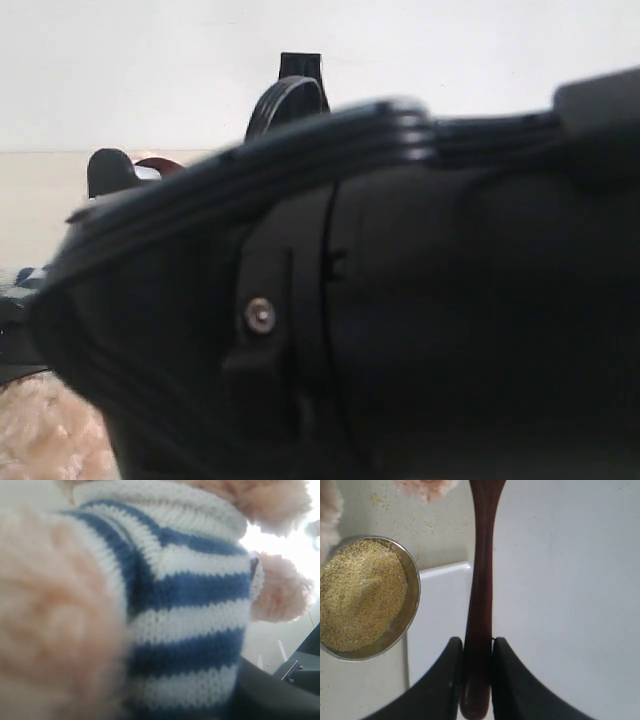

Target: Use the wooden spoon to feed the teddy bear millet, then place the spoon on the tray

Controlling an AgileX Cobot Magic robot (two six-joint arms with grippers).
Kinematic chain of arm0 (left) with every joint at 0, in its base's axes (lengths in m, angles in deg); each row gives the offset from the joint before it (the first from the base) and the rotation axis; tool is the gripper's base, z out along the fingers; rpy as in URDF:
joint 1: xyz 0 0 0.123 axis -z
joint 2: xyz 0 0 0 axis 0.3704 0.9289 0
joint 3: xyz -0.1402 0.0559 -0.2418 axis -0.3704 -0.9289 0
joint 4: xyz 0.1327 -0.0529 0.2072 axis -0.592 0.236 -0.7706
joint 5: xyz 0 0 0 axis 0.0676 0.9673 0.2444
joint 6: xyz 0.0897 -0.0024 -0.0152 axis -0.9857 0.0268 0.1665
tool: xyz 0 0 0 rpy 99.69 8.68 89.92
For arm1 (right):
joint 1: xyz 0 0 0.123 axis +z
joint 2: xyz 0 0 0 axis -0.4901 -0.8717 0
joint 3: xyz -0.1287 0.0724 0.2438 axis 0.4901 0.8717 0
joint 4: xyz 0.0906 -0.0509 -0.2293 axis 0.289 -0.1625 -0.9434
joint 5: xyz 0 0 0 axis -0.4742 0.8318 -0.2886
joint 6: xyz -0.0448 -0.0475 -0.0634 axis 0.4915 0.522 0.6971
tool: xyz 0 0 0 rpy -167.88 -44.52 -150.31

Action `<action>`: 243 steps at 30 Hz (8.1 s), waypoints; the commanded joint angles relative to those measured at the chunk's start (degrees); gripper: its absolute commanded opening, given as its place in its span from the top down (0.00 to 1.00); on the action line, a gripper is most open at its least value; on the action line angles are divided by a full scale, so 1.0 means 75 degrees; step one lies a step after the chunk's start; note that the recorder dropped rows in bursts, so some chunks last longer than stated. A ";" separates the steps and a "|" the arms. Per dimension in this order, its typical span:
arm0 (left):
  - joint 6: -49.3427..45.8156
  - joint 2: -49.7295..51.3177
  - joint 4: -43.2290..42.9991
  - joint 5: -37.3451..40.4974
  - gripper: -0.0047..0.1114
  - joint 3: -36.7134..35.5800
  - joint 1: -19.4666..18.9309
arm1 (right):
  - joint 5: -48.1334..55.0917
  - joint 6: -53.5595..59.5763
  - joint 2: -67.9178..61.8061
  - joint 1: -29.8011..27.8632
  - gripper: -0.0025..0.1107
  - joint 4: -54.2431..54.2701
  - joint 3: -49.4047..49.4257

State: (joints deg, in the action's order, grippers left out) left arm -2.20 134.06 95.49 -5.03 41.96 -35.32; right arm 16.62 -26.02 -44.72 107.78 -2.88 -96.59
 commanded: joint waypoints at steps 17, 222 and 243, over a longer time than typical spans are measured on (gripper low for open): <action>-0.0055 0.0006 0.0152 0.0110 0.92 -0.0022 -0.0009 | 0.0032 0.1325 0.1301 -0.3376 0.98 0.3988 0.0754; -0.0120 0.0006 0.0152 0.0126 0.92 -0.0022 -0.0009 | -0.0654 0.2800 0.2014 -0.4505 0.98 0.8305 0.1066; -0.0120 0.0006 0.0152 0.0125 0.92 -0.0022 -0.0009 | 0.0032 0.2782 0.2071 -0.3263 0.98 0.8247 -0.0090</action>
State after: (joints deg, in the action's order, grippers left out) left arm -2.73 134.06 95.49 -5.03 41.96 -35.32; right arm 15.85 -4.82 -28.69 82.54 59.82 -95.60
